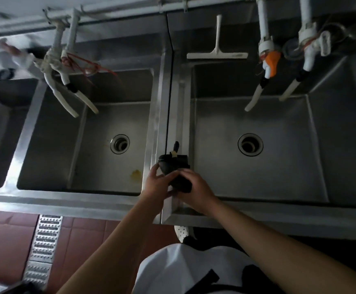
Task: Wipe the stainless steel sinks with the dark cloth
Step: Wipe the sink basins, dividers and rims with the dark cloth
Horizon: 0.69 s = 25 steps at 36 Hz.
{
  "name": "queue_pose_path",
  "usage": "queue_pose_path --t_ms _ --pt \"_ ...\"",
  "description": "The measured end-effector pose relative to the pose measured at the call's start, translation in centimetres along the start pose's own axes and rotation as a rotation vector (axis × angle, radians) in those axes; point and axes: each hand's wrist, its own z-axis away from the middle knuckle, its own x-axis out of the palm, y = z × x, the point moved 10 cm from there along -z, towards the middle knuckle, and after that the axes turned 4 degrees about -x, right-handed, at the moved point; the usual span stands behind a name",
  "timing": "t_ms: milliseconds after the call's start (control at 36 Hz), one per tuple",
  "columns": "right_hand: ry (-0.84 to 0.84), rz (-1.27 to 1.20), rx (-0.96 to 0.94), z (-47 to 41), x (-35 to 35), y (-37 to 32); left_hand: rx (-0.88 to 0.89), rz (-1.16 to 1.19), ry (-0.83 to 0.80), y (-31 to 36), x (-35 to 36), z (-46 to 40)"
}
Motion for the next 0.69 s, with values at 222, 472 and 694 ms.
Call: queue_pose_path --t_ms 222,472,694 --pt "0.253 -0.316 0.222 3.1 -9.0 -1.6 0.065 -0.082 -0.240 4.4 3.4 1.2" --pt "-0.028 -0.911 0.369 3.9 -9.9 -2.5 0.040 -0.197 -0.660 5.7 9.1 3.4" --pt "0.328 -0.814 0.527 2.9 -11.8 3.9 0.382 -0.696 -0.186 7.4 9.4 -1.7"
